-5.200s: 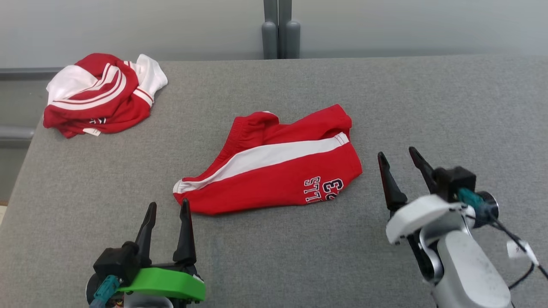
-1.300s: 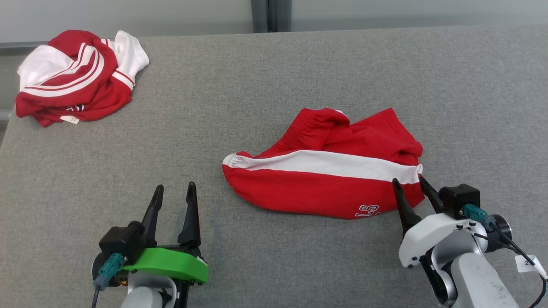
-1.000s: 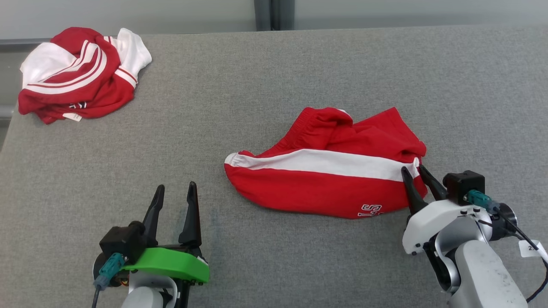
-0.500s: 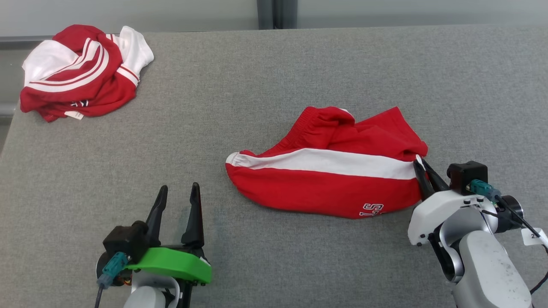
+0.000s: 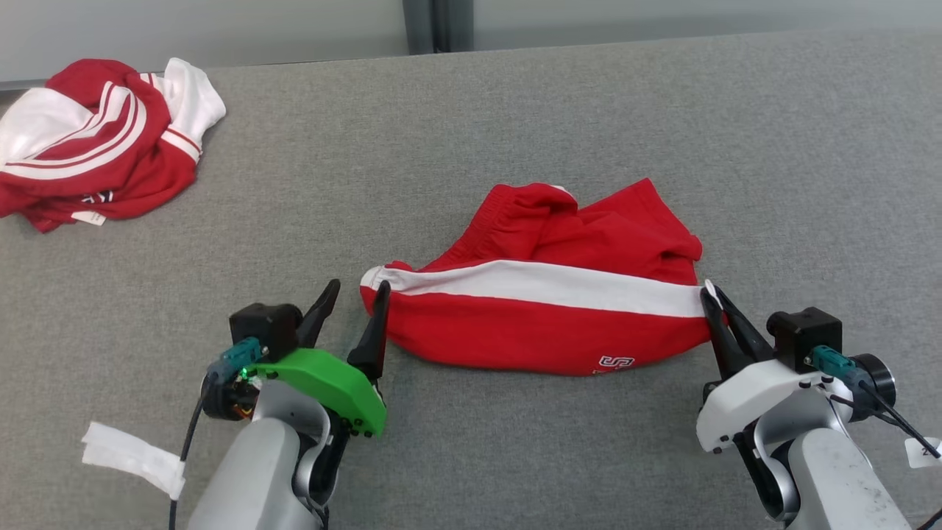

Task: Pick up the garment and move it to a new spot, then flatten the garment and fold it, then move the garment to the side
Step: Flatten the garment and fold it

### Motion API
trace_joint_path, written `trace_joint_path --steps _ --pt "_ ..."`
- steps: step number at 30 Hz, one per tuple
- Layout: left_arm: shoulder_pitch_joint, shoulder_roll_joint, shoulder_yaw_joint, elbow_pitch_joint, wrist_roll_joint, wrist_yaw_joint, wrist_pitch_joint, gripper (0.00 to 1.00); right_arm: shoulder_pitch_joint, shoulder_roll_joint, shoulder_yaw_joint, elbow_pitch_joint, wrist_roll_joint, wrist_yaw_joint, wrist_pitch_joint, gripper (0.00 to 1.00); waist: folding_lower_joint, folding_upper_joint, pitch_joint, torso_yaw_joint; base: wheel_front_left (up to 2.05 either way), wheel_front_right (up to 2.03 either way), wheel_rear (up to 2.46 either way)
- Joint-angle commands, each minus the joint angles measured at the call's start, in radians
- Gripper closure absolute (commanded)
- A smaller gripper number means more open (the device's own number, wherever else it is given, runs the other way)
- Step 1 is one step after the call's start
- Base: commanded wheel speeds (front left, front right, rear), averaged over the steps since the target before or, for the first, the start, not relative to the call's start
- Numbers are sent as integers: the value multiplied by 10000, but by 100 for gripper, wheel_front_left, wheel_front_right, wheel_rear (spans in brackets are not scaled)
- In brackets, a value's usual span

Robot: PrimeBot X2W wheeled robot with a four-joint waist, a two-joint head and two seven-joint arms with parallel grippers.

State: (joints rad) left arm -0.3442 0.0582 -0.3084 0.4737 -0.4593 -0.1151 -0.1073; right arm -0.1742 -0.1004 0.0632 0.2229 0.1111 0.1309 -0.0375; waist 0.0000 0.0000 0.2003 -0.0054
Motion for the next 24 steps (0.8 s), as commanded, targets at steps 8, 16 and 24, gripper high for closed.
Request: trace_joint_path --steps 8,16,24 --pt "-1091 618 -348 785 -1227 -147 1272 0 -37 -286 292 305 241 -3 -236 100 0 0 101 -339 0 0 0" --pt "-1961 1248 -1392 1085 -2287 -153 2679 0 -167 -318 482 516 303 -3 -323 100 0 0 107 -366 0 0 0" --pt "-2397 1652 -2169 967 -3153 -155 3635 0 -257 -321 637 639 358 -3 -385 100 0 0 107 -425 0 0 0"
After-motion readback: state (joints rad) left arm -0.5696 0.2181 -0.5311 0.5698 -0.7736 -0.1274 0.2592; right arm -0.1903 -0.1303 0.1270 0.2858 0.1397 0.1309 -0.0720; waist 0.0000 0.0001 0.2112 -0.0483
